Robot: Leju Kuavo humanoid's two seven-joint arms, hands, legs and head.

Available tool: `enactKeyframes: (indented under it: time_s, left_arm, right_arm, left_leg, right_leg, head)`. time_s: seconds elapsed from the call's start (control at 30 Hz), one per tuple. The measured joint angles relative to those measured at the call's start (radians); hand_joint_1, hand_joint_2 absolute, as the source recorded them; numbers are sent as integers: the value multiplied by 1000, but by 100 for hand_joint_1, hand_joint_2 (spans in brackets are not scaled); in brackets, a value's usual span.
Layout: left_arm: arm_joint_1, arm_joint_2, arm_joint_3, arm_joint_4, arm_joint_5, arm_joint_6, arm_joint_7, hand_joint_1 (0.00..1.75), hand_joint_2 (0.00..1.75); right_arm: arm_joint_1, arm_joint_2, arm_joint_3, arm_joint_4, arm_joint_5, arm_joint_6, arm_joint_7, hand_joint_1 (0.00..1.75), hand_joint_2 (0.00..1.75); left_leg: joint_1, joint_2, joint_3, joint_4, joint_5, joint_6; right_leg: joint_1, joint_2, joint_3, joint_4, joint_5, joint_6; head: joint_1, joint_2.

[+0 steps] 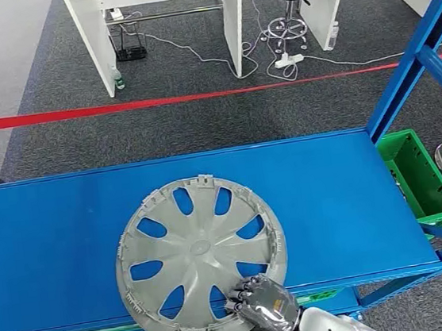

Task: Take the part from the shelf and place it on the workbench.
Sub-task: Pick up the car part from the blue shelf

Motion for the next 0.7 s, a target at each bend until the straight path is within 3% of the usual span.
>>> enactKeyframes:
  time_s: [0.47, 0.7]
  left_arm:
    - [1, -8, 1, -2, 11, -20, -3, 0, 0]
    - [2, -10, 1, -2, 20, -20, -3, 0, 0]
  right_arm:
    - [38, 0, -54, -98, -20, -156, -19, 175, 175]
    - [57, -1, -95, -196, -80, -176, -33, 175, 175]
  left_leg:
    - [0, 0, 0, 0, 0, 0]
    - [0, 0, 0, 0, 0, 0]
  right_leg:
    - [0, 0, 0, 0, 0, 0]
    - [0, 0, 0, 0, 0, 0]
  head:
    - [0, 0]
    - [0, 0]
